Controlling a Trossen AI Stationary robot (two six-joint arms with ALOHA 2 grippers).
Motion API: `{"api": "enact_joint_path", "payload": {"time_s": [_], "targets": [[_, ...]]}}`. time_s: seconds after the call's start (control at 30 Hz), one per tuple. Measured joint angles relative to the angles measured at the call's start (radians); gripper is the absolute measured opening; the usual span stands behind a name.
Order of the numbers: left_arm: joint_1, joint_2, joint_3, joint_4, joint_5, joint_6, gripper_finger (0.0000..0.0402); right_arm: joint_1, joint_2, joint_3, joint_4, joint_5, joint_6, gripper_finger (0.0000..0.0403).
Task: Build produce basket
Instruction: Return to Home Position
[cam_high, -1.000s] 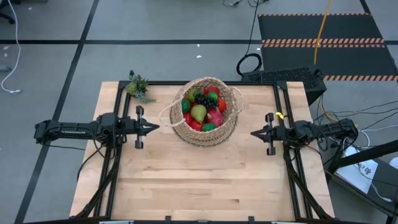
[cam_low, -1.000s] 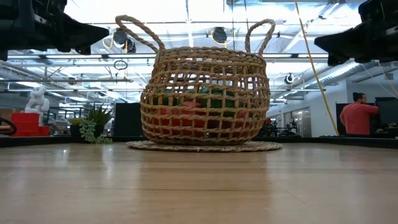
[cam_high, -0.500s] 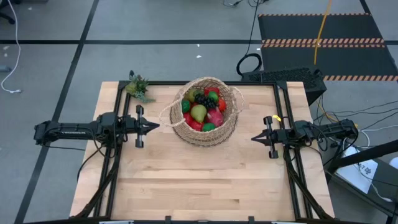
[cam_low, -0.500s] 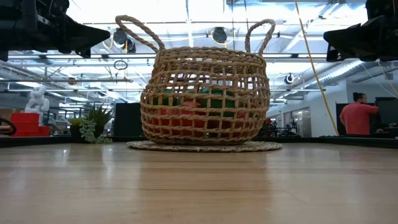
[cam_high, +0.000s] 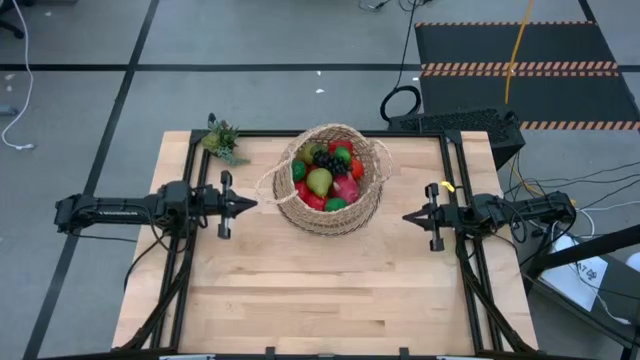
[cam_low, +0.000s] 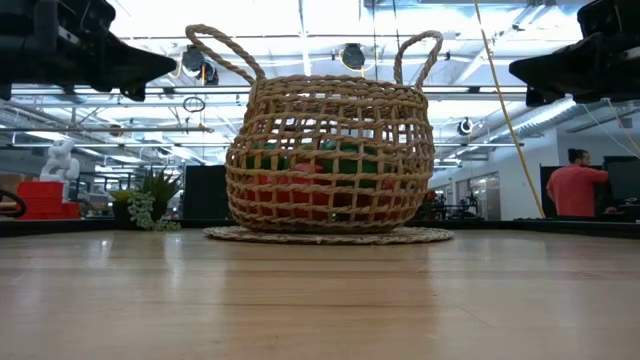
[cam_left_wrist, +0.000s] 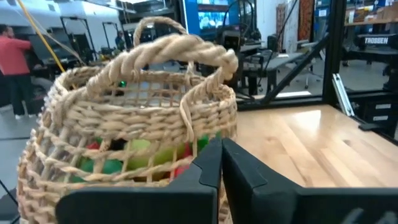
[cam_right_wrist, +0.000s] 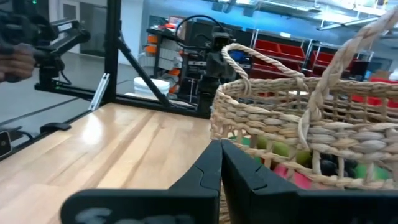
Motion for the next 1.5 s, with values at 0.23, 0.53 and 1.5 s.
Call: {"api": "enact_joint_path", "payload": {"time_s": [0.23,0.53,1.5], "targets": [[-0.019,0.000,-0.023,0.007,0.064,-0.016,0.0006,0.000,0.000,0.000,0.000,0.002,0.043,0.0000],[-0.029,0.001,-0.105,0.141,0.068,-0.050,0.0006,0.000,0.000,0.000,0.001,0.002,0.087,0.0000],[-0.028,-0.297,-0.105,-0.222,-0.003,-0.057,0.0007,0.000,0.000,0.000,0.002,0.002,0.102,0.0000]]}}
